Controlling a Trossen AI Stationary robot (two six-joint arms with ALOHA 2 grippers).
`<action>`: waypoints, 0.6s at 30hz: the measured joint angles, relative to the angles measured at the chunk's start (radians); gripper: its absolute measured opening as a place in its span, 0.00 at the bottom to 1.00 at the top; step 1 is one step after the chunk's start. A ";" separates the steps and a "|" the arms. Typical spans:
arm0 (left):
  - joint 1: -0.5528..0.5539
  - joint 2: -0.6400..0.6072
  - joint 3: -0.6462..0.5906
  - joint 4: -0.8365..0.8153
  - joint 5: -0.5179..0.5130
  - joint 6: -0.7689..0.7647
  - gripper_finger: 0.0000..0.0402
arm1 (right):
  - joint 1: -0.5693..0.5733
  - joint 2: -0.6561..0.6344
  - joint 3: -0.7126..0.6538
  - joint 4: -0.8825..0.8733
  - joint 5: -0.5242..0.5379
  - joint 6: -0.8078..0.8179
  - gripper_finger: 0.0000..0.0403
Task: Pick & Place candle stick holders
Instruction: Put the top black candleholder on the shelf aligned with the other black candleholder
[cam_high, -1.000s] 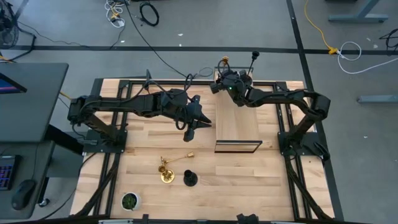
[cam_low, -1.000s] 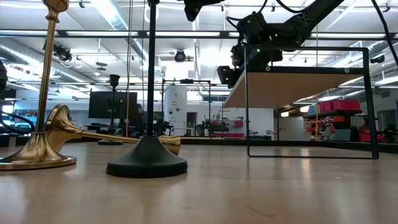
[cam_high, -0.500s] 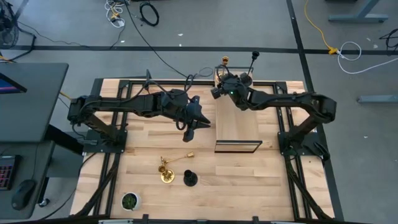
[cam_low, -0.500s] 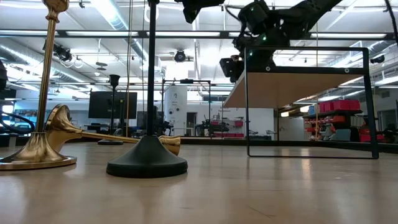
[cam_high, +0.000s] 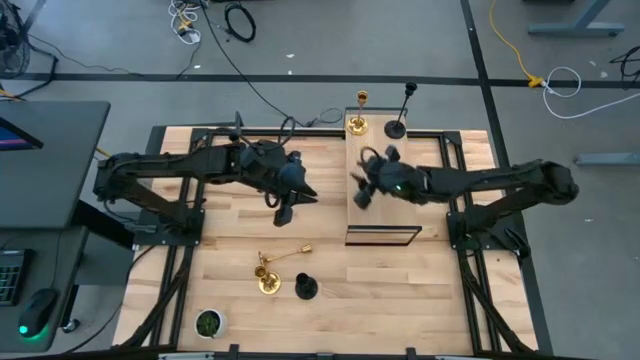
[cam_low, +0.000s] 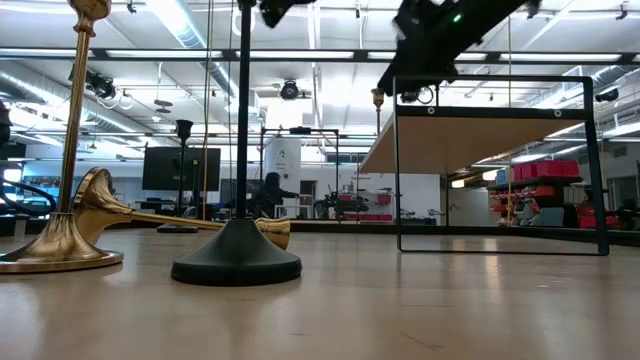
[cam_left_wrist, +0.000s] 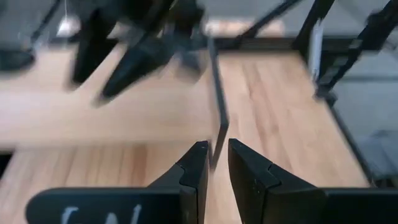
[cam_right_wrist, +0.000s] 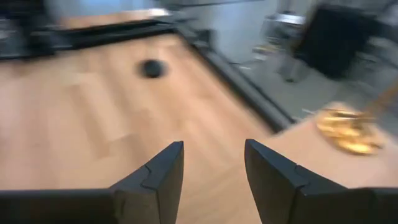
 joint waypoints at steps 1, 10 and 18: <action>-0.005 -0.007 -0.001 -0.034 -0.013 -0.005 0.16 | 0.025 -0.018 -0.010 0.002 -0.032 0.000 0.42; -0.037 -0.051 -0.001 -0.356 -0.301 -0.180 0.16 | 0.200 -0.113 -0.037 -0.017 -0.239 0.052 0.42; -0.061 -0.147 -0.210 -0.493 -0.553 -0.444 0.16 | 0.263 -0.117 -0.037 -0.009 -0.232 0.052 0.42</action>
